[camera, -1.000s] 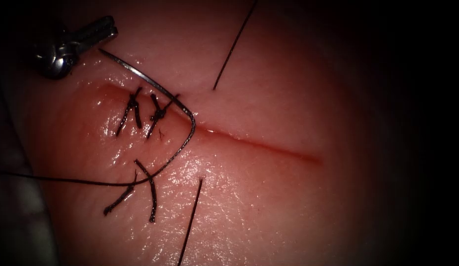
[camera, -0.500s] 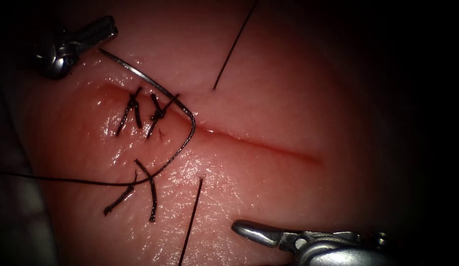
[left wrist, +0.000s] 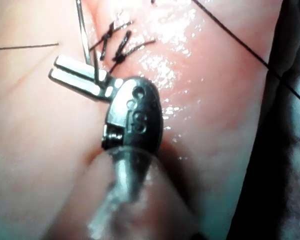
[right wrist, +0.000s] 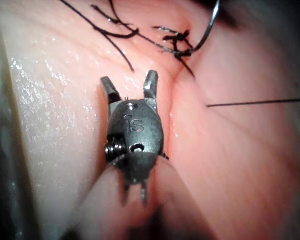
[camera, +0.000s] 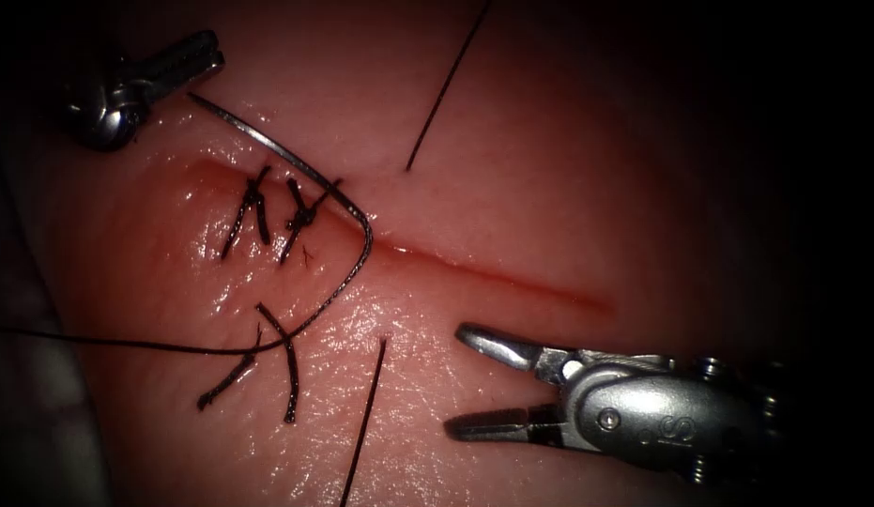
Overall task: Wound Closure
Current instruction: Pull the string through the cut with the right gripper
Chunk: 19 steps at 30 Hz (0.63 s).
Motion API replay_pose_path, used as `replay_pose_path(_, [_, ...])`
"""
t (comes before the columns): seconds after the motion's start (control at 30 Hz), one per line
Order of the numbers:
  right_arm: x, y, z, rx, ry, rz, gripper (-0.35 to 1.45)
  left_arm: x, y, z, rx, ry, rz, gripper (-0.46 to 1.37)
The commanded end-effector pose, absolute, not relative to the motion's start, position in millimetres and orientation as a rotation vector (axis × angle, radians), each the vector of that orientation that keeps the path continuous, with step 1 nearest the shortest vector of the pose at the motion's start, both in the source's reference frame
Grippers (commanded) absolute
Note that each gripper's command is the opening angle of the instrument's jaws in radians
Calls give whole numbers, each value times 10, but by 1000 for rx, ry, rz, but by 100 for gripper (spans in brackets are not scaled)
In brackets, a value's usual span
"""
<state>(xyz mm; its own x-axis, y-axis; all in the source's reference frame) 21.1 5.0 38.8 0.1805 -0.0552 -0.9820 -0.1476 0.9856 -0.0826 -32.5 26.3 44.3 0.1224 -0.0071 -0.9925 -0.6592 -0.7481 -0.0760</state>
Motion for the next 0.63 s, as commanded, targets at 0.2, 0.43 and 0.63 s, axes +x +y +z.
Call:
replay_pose_path(0.2, [213, 53, 390, -173, 1388, 68, 101, -325, 263, 443, -1897, 641, 1673, -39])
replay_pose_path(0.43, [213, 54, 391, -174, 1386, 70, 101, -325, 263, 443, -1897, 641, 1673, -39])
replay_pose_path(0.63, [215, 56, 391, -178, 1384, 67, 104, -325, 263, 443, -1897, 641, 1673, -39])
